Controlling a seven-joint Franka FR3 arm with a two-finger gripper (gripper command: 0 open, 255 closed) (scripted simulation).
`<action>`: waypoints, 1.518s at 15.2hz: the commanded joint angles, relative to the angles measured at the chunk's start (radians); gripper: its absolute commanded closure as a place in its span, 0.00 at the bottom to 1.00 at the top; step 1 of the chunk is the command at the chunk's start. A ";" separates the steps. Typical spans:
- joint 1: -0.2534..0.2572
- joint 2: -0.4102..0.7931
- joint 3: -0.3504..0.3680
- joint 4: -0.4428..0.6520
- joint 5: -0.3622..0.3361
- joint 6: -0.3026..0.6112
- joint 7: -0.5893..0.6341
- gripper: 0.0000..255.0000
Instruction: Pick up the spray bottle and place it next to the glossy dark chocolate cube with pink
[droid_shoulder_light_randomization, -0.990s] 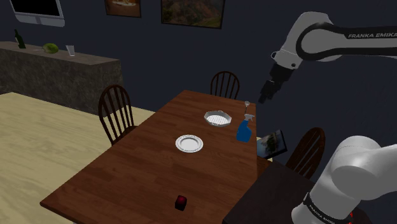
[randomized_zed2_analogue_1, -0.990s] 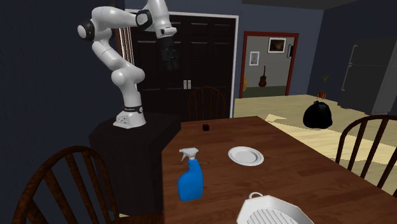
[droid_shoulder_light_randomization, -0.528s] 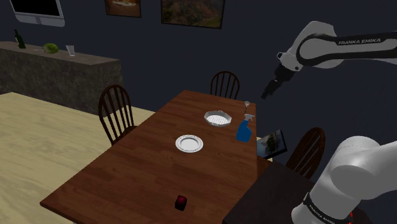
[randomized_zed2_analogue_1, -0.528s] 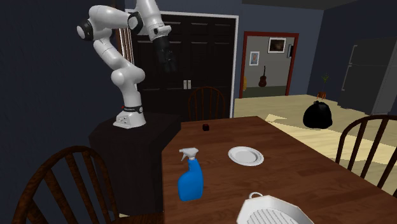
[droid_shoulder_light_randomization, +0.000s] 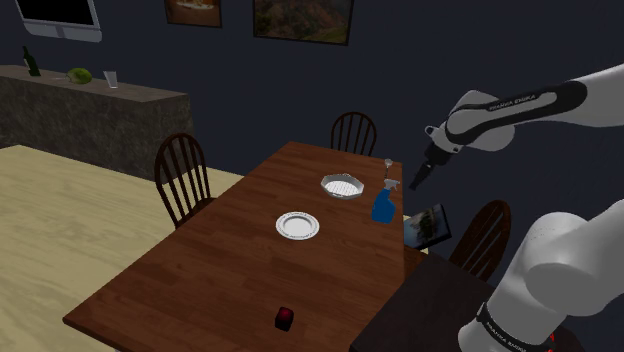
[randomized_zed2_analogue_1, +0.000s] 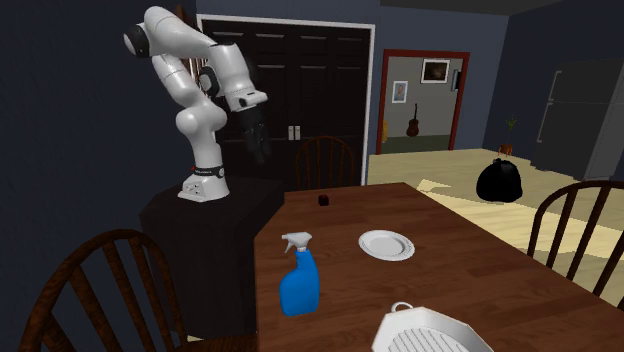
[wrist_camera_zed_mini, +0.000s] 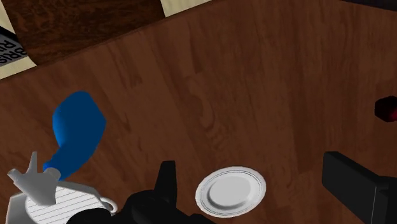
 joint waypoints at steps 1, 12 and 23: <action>0.050 0.074 -0.092 0.022 0.036 0.064 -0.101 0.00; 0.291 0.851 -0.432 0.346 1.103 -0.020 -1.136 0.00; -0.174 1.332 -0.107 0.805 1.414 -0.236 -1.425 0.00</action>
